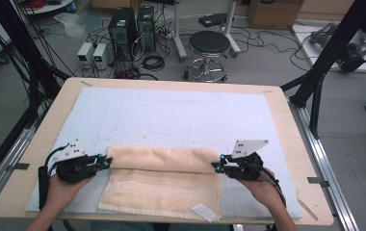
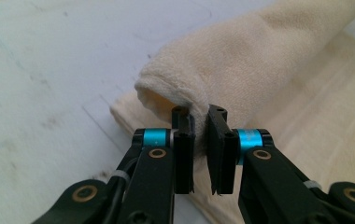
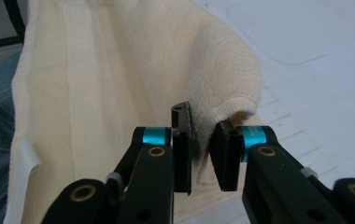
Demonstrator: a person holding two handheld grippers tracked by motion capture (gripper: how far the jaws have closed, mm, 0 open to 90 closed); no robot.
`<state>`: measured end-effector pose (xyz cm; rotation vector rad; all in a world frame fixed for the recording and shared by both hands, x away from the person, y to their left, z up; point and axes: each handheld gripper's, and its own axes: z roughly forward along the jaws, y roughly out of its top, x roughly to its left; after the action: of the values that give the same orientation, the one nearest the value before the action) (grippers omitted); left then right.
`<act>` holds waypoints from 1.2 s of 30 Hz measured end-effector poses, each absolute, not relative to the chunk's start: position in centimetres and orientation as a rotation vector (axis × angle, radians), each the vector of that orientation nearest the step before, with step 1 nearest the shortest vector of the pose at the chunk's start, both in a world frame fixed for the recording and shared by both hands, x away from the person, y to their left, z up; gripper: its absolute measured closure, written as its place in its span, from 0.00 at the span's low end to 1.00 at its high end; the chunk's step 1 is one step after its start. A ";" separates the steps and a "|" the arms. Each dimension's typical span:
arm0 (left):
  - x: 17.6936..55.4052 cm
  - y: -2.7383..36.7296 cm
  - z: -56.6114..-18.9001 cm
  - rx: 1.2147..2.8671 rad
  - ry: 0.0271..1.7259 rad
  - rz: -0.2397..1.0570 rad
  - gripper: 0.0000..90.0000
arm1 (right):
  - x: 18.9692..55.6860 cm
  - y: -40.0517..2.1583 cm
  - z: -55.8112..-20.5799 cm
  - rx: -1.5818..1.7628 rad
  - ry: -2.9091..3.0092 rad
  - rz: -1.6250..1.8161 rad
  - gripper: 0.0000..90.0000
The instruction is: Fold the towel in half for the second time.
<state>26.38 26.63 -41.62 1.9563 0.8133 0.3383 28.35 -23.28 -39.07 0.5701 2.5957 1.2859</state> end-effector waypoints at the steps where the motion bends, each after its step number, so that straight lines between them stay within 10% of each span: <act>1: 26.2 26.8 -41.9 1.973 0.807 0.330 0.88 | 28.2 -23.3 -39.3 0.575 2.602 1.274 0.84; 16: 27.4 26.3 -40.2 2.007 0.771 0.334 0.46 | 30.2 -23.8 -39.0 0.674 2.558 1.284 0.50; 22: 30.0 25.1 -40.4 2.042 0.777 0.265 0.35 | 31.4 -22.3 -39.8 0.662 2.658 1.243 0.51; 27: 30.7 25.0 -41.2 2.068 0.796 0.183 0.42 | 31.9 -22.0 -40.4 0.649 2.730 1.251 0.63; 36: 28.9 25.7 -40.6 2.051 0.705 0.217 0.88 | 30.7 -21.6 -39.7 0.559 2.756 1.252 0.91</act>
<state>28.86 25.73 -40.61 2.0506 0.7049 0.2170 30.69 -21.57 -39.74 0.5587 2.7557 1.2520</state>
